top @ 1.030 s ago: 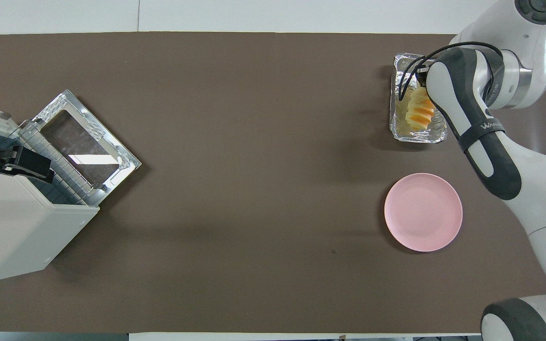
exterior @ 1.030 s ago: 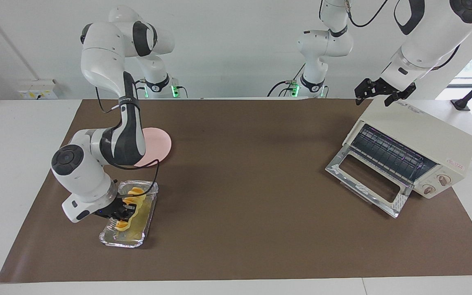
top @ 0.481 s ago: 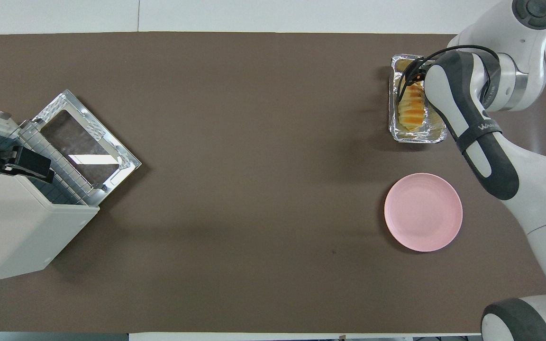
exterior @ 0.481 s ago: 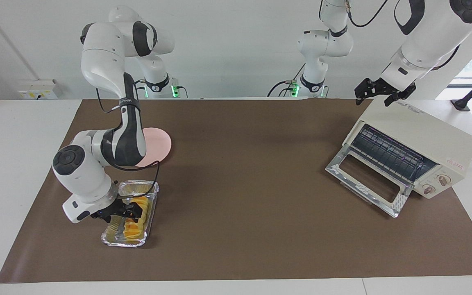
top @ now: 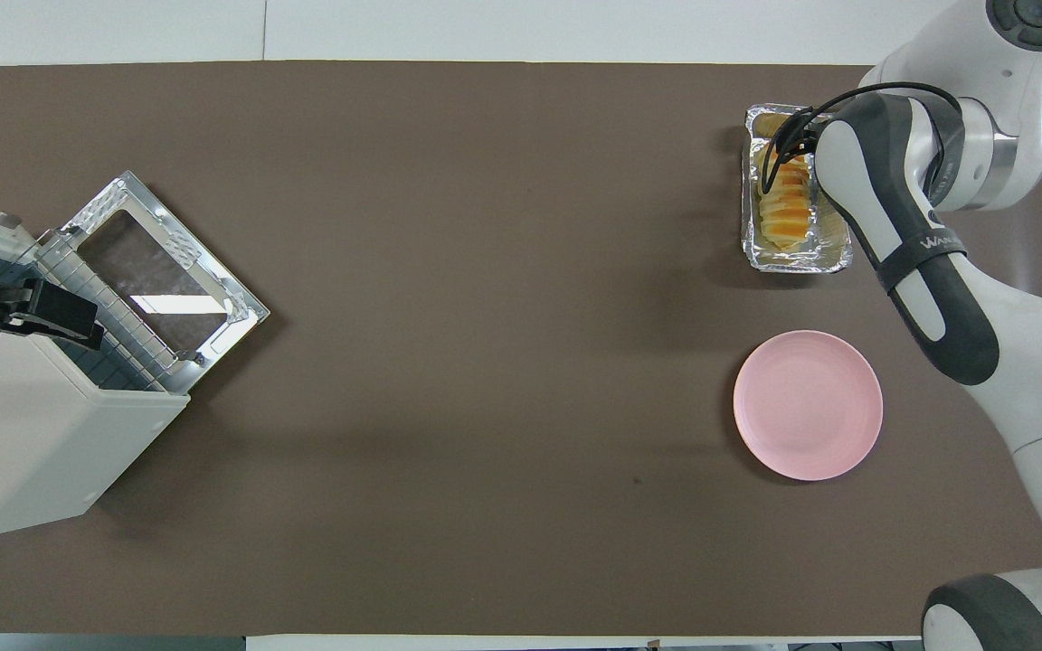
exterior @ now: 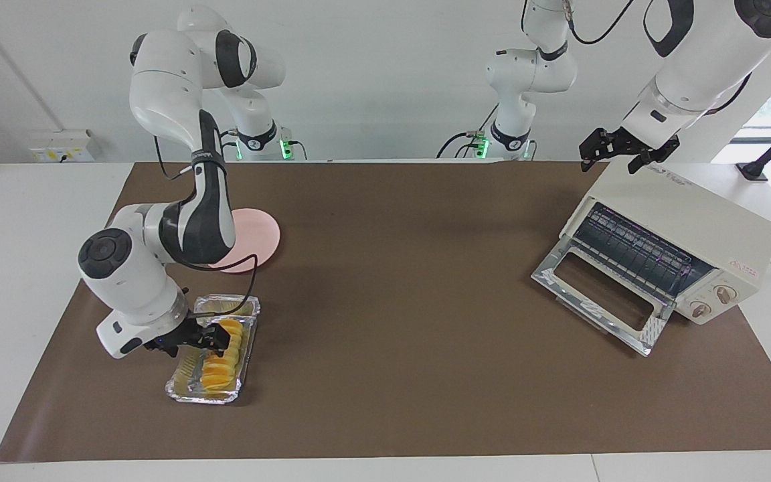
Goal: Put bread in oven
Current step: 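Lower the bread into the foil tray and open the right gripper, then grasp the foil tray rim with the right gripper, then carry the foil tray with the right gripper to the table center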
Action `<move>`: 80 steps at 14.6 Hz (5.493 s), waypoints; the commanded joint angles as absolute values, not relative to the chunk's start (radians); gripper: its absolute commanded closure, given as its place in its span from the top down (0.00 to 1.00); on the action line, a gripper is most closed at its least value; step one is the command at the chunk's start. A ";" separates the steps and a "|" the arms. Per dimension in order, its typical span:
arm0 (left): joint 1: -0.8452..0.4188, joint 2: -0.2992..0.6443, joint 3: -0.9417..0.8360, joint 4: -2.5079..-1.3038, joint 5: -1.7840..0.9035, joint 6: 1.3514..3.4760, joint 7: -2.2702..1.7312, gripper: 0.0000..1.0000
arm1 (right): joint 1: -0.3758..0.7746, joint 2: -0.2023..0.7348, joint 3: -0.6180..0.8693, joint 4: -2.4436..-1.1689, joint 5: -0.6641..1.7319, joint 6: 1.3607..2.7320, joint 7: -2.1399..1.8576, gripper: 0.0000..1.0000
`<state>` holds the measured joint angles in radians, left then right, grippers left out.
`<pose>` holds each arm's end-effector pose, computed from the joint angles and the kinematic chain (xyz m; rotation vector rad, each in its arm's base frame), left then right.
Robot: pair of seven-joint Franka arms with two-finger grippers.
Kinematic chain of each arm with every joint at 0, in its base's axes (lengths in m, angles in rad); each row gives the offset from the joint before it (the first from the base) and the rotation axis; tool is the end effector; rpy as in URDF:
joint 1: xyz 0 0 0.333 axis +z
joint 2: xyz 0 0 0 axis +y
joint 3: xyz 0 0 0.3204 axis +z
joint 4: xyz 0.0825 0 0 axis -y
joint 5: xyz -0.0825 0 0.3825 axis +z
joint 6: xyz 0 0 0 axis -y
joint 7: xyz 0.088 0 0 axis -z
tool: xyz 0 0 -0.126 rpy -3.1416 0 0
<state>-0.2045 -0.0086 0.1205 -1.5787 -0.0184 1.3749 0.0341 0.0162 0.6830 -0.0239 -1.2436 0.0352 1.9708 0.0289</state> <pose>0.5220 -0.0463 0.5962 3.1066 -0.1866 -0.3055 0.7470 0.0014 0.3517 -3.1219 0.0685 -0.0690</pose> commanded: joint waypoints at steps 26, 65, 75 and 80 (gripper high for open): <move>-0.207 -0.029 0.121 -1.601 0.003 1.390 0.028 1.00 | -0.067 0.522 -0.020 -1.646 0.048 2.279 -0.121 0.00; -0.207 -0.029 0.121 -1.601 0.003 1.390 0.028 1.00 | 0.541 0.503 -0.006 -1.585 0.153 2.201 0.479 0.00; -0.207 -0.031 0.123 -1.603 0.003 1.382 0.031 1.00 | 0.549 0.489 -0.008 -1.635 0.153 2.238 0.537 1.00; -0.206 -0.035 0.129 -1.611 0.006 1.393 0.015 1.00 | 0.473 0.419 -0.012 -1.631 0.153 2.140 0.549 1.00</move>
